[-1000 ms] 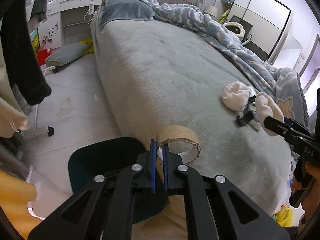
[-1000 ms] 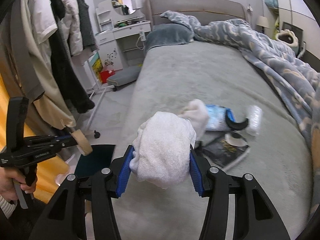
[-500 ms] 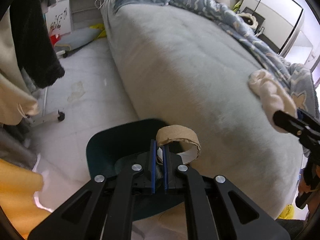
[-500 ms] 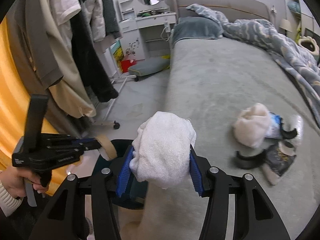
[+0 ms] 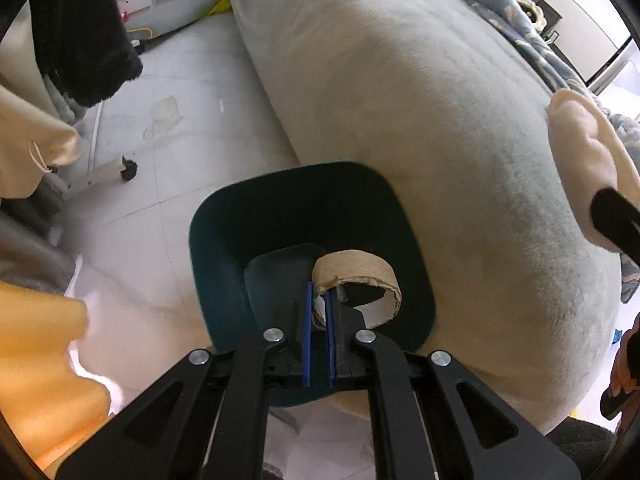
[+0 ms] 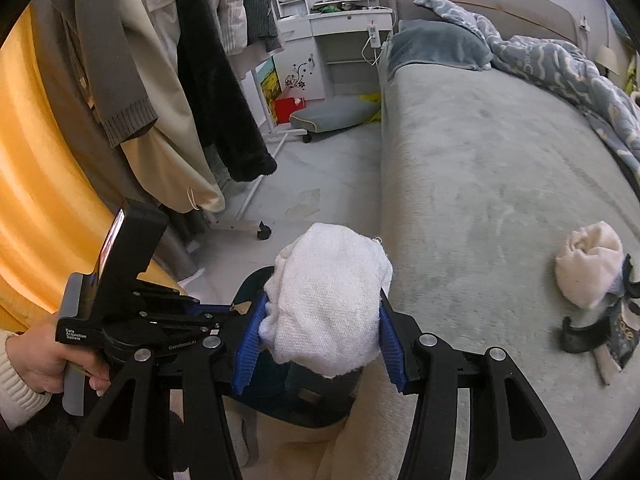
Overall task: Collect trash
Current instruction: 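Carry the tape roll and cloth ball over the green bin with both tools, then open both tools to drop the tape roll and cloth ball into the bin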
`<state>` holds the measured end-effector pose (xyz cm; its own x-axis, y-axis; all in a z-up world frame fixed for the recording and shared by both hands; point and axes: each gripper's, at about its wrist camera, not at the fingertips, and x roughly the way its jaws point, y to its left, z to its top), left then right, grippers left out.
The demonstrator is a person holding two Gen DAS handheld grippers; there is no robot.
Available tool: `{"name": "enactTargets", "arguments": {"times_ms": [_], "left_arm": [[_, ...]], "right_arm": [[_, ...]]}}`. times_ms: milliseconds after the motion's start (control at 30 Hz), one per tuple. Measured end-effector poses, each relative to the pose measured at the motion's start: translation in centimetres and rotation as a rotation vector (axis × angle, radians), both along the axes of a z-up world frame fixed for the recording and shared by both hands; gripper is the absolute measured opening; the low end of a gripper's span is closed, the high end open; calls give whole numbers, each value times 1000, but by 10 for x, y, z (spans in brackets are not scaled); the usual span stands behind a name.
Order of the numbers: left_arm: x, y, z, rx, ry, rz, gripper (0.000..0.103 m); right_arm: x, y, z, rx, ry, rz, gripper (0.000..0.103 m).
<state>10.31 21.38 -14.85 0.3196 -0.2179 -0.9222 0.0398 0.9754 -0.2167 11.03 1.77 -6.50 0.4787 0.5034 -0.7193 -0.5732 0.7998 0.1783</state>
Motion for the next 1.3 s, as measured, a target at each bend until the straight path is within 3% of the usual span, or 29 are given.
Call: {"name": "enactTargets", "arguments": {"times_ms": [100,267,500,567,733,967,1300], "left_arm": [[0,7,-3,11,15,5,9],[-3,20,-3,21,15,23,38],[-7,33,10,0,-33,36,55],[-7,39,18,-20,-71,52,65],[-11,49,42,-65,-171,79,72],[-10,56,69,-66,-285,98,81],[-17,57,101,-109,-436,107,85]], "right_arm": [[2,9,-5,-2,15,5,53],[5,24,-15,-31,35,22,53],[8,39,-27,-52,60,33,53],[9,44,-30,-62,65,35,53],[10,56,-47,-109,98,41,53],[14,67,-72,-146,163,56,53],[16,71,-97,-194,228,50,54]]}}
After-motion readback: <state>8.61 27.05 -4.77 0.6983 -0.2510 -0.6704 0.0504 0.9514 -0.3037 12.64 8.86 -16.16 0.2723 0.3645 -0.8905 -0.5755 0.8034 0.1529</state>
